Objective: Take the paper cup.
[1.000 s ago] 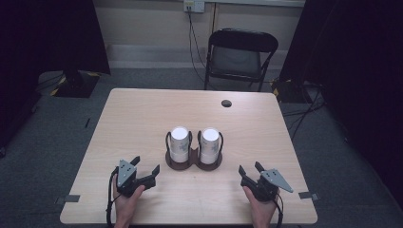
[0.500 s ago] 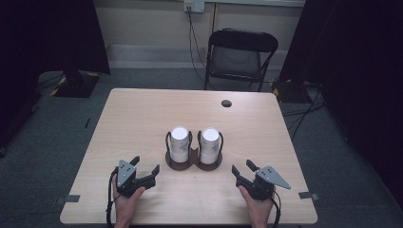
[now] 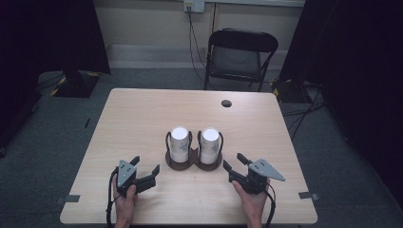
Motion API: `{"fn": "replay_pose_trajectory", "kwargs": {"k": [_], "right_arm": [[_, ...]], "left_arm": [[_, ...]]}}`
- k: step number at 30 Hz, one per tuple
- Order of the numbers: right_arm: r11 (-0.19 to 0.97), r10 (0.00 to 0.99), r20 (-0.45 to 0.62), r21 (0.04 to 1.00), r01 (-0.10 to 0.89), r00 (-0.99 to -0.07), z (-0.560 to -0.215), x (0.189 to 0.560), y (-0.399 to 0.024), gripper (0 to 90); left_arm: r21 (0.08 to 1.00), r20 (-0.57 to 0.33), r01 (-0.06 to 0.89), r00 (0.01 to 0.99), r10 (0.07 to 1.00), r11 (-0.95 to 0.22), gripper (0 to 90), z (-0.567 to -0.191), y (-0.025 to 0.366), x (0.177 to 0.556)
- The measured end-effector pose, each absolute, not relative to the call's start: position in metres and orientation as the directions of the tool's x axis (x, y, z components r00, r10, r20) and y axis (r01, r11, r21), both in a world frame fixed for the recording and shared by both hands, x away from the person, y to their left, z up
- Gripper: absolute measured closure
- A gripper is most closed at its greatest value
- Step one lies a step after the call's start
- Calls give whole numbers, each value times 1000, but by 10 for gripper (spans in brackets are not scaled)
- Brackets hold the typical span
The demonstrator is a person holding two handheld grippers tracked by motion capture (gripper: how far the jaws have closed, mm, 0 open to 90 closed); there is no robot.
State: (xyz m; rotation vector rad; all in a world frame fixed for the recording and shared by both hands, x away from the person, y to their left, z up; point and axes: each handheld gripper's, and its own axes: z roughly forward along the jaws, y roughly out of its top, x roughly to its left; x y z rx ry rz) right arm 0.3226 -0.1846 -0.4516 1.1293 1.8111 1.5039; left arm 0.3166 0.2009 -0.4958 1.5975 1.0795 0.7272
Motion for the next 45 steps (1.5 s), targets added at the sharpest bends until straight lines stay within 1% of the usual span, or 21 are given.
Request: {"fn": "replay_pose_trajectory", "kwargs": {"k": [10, 27, 34, 45], "right_arm": [[70, 827, 78, 968, 239, -557, -434, 333, -167, 330], [110, 794, 47, 969, 219, -606, -407, 363, -152, 319], [124, 781, 45, 966, 226, -623, -402, 377, -144, 303], [157, 780, 29, 958, 239, -626, -401, 397, -134, 268]], "left_arm": [[959, -49, 275, 420, 906, -76, 156, -496, 200, 316], [959, -42, 273, 419, 907, -82, 157, -496, 199, 315], [959, -49, 274, 420, 906, -75, 157, -496, 199, 315], [959, -48, 273, 421, 906, -76, 158, -496, 199, 315]]}}
